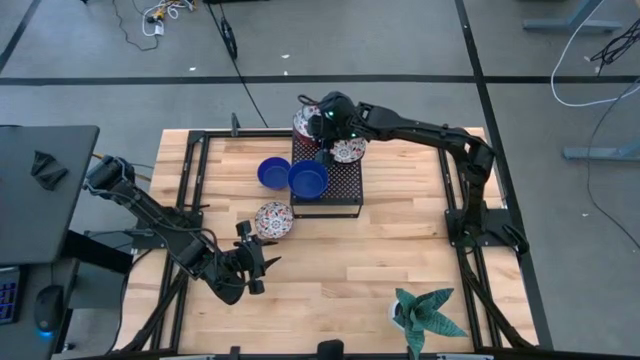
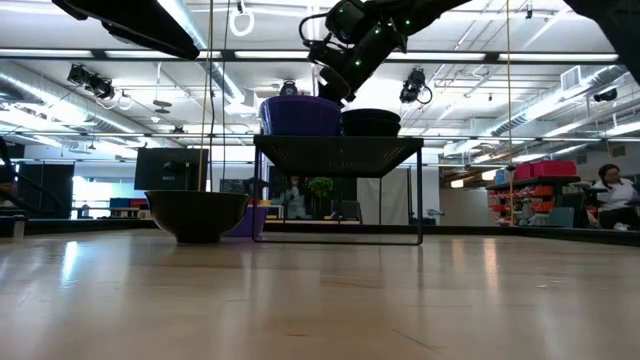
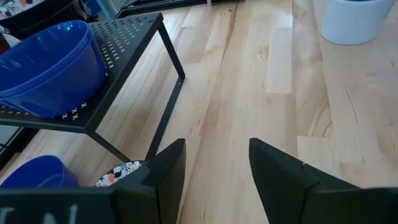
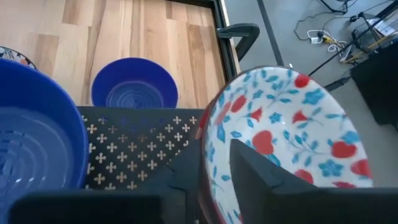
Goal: Pick & Place Mini bowls
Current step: Stack the red patterned bowl on the red patterned bowl on the shelf, then stack the blue bowl on the blue bowl on the shelf
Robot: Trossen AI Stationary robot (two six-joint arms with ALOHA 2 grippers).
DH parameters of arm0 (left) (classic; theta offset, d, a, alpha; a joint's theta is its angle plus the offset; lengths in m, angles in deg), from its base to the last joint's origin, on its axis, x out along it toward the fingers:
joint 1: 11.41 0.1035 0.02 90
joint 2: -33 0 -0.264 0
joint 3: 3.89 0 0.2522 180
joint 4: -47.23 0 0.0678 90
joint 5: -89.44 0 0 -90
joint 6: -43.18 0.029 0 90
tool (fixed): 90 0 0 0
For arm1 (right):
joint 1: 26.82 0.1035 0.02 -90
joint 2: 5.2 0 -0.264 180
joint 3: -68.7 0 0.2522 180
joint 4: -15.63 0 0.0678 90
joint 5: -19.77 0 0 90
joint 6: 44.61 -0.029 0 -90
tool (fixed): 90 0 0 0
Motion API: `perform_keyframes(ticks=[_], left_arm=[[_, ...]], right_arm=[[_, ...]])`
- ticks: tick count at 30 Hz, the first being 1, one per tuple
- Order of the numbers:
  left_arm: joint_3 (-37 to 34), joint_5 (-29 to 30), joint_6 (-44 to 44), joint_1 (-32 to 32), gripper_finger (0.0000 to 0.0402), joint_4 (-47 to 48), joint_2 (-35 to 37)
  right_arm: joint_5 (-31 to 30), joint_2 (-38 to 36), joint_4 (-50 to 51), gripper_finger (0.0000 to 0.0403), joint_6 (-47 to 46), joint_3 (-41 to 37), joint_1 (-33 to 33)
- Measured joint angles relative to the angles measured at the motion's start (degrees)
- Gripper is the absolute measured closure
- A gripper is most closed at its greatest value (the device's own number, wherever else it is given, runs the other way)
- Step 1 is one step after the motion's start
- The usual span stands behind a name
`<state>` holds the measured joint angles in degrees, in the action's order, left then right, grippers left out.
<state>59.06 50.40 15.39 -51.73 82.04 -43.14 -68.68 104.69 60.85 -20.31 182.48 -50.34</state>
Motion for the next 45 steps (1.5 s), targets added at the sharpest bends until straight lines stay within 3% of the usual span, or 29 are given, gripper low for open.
perform_keyframes(ticks=[6,15,31,37,45], left_arm=[[0.0,0.0,0.0,0.0,0.022,0.0,0.0],[0.0,0.0,0.0,0.0,0.022,0.0,0.0],[0.0,0.0,0.0,0.0,0.022,0.0,0.0],[0.0,-0.2,-1.0,-1.0,0.022,3.4,0.0],[0.0,1.3,-11.8,-3.6,0.022,13.4,0.0]], right_arm=[[2.5,-2.6,-0.1,0.0306,-0.6,0.0,0.1],[4.5,-2.3,0.1,0.0397,-2.8,0.0,-0.7],[2.3,-1.6,0.5,0.0394,-2.9,0.0,-0.2],[1.8,-4.6,1.2,0.04,-5.4,0.0,6.2],[0.0,-6.0,2.1,0.0401,-5.2,0.0,23.4]])
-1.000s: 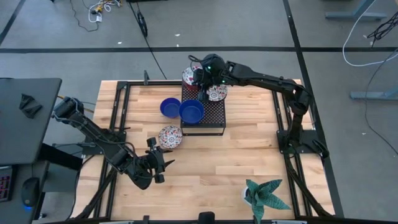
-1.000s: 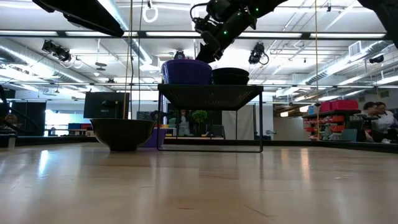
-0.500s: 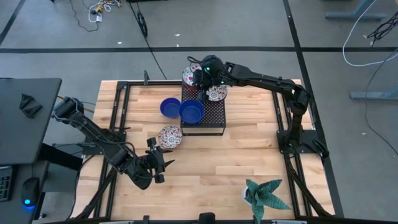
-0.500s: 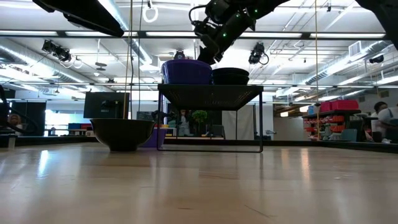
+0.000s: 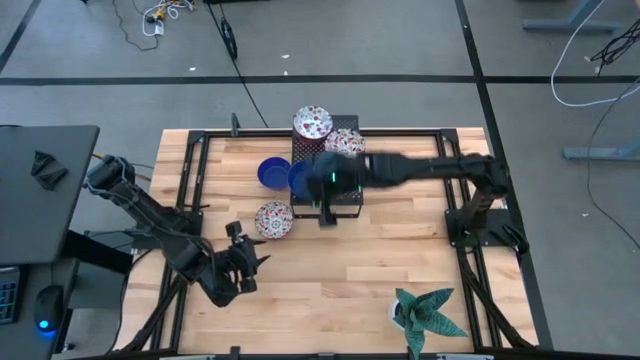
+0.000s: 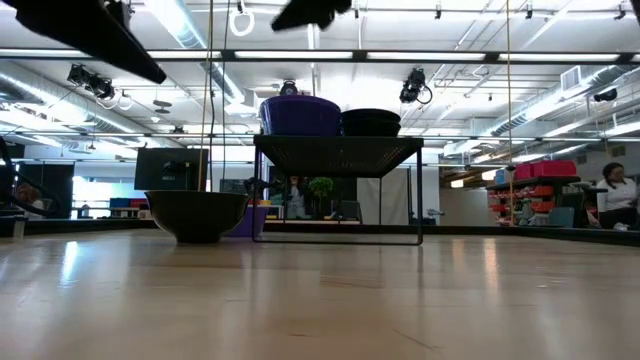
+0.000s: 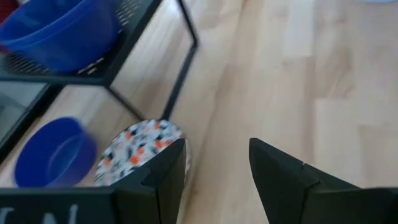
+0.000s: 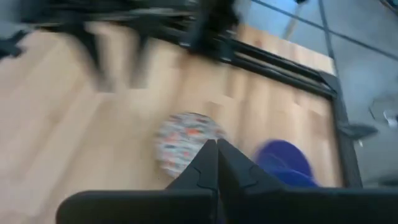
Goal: Pick & Place Mini bowls
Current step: Stack the blue bowl on the blue bowl on the shelf
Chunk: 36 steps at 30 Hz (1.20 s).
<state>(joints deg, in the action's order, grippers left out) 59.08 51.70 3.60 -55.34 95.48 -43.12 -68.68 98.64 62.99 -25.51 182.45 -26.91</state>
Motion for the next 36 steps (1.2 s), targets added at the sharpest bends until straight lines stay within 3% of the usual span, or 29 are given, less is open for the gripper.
perform_keyframes(ticks=[8,13,17,26,30,36], left_arm=[[0.0,5.3,-16.8,0.9,0.022,17.9,0.0],[0.0,2.9,-17.7,9.7,0.022,22.7,0.0],[0.0,-8.2,-3.4,21.7,0.022,20.4,0.0],[0.0,-36.3,46.4,49.2,0.022,6.6,0.0],[0.0,-42.4,61.4,58.0,0.022,4.8,0.0],[0.0,-49.9,74.4,66.2,0.0221,2.6,-1.0]], right_arm=[[-10.3,-0.1,0.0,0.0401,-4.9,-7.8,16.9],[-15.4,-0.2,-3.0,0.0401,-16.9,-18.9,23.2],[-17.4,-0.3,-8.9,0.0399,-27.7,-27.8,26.2],[-18.8,-6.6,-22.9,0.0395,-38.1,-42.6,29.2],[-20.6,-9.6,-29.4,0.0398,-38.1,-47.1,29.6],[-20.7,-11.9,-38.2,0.0394,-36.5,-51.6,29.5]])
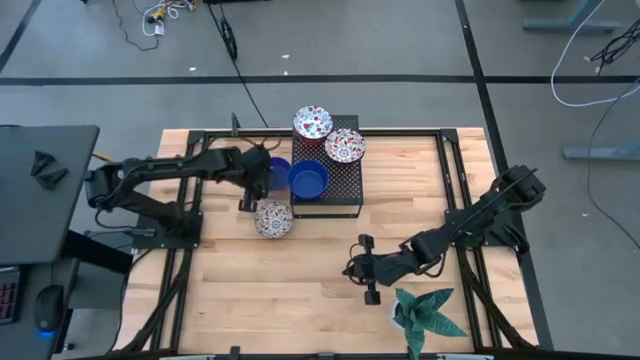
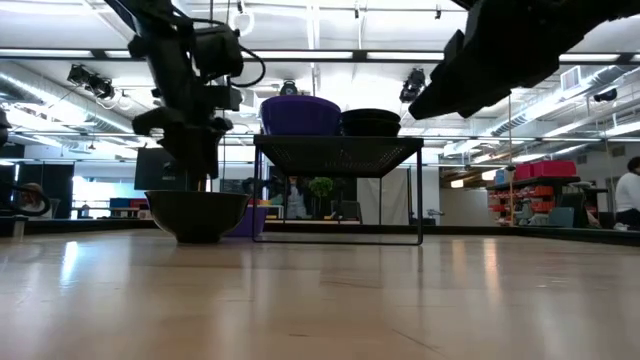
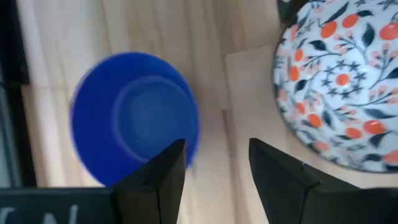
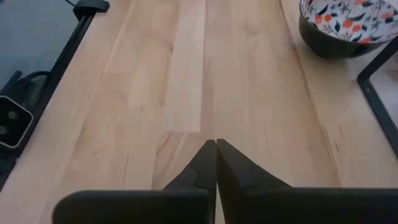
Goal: Pick & Place Mini bowls
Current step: Stack the blue bowl on the blue bowl on the shelf
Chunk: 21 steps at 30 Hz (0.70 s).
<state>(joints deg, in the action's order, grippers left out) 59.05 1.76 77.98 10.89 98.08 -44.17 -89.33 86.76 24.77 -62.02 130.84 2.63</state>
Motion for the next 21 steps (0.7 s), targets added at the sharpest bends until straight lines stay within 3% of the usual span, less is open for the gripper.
perform_keyframes(ticks=[7,21], left_arm=[[0.1,-1.0,4.3,3.0,0.0247,-1.7,-5.1],[0.0,1.0,4.9,3.6,0.0328,-5.6,-12.6]], right_arm=[[0.0,-0.4,-3.5,0.0397,1.9,-0.9,0.0],[0.0,-0.4,-4.1,0.0396,2.1,-0.9,-0.1]])
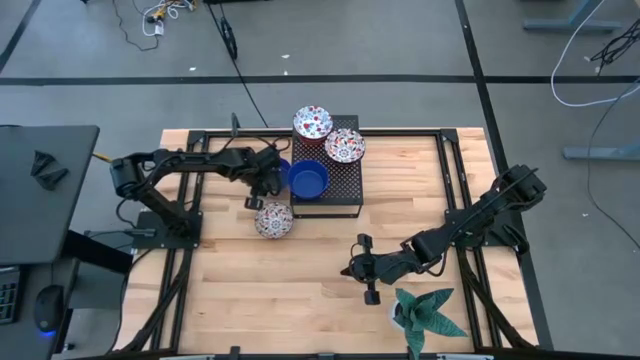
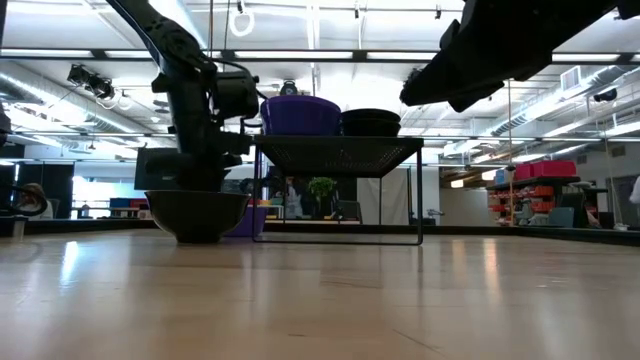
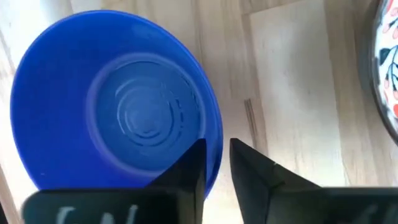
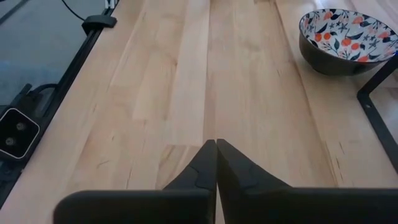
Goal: Pick & Place Mini bowls
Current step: Stack the blue bowl on the blue bowl on the shelf
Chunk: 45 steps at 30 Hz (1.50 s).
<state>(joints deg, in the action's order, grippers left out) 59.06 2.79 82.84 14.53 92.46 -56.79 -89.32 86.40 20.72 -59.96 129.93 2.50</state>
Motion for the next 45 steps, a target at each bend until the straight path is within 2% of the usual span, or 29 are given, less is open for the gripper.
perform_keyframes(ticks=[6,9,14,18,23,25,29,35,39,45], left_arm=[[0.0,0.2,-3.7,-0.2,0.0387,2.4,0.7],[0.1,2.3,-8.1,-0.8,0.0392,5.7,1.1],[1.4,8.6,-12.7,-2.5,0.0395,18.3,4.8],[6.5,10.4,-17.1,-3.9,0.0395,26.7,10.1],[17.9,13.1,-21.5,-6.8,0.0397,34.0,16.5],[22.9,13.4,-22.9,-9.0,0.0396,33.8,18.3],[31.4,8.4,-23.8,-15.2,0.0397,30.2,18.8],[33.6,-2.2,-17.5,-25.0,0.0396,16.1,17.0],[33.6,-0.5,-12.3,-29.0,0.0396,14.9,13.3],[33.6,3.6,-11.3,-28.4,0.0393,15.9,7.2]], right_arm=[[0.0,0.0,-0.2,0.0395,0.2,0.0,0.0],[0.0,0.0,-0.2,0.0394,0.2,0.0,0.0],[0.0,0.0,-0.5,0.0397,0.7,0.0,0.0],[0.0,0.0,-1.2,0.0395,1.5,0.0,0.0],[0.0,0.0,-1.8,0.0394,2.6,0.0,0.0],[0.0,0.0,-1.9,0.0394,2.8,0.0,0.0],[0.0,0.0,-2.3,0.0394,3.2,0.0,0.0],[0.0,0.0,-3.2,0.0397,4.1,0.0,0.0],[0.0,0.0,-3.2,0.0394,4.1,0.0,-0.1],[0.0,0.0,-3.3,0.0394,4.1,0.0,-0.1]])
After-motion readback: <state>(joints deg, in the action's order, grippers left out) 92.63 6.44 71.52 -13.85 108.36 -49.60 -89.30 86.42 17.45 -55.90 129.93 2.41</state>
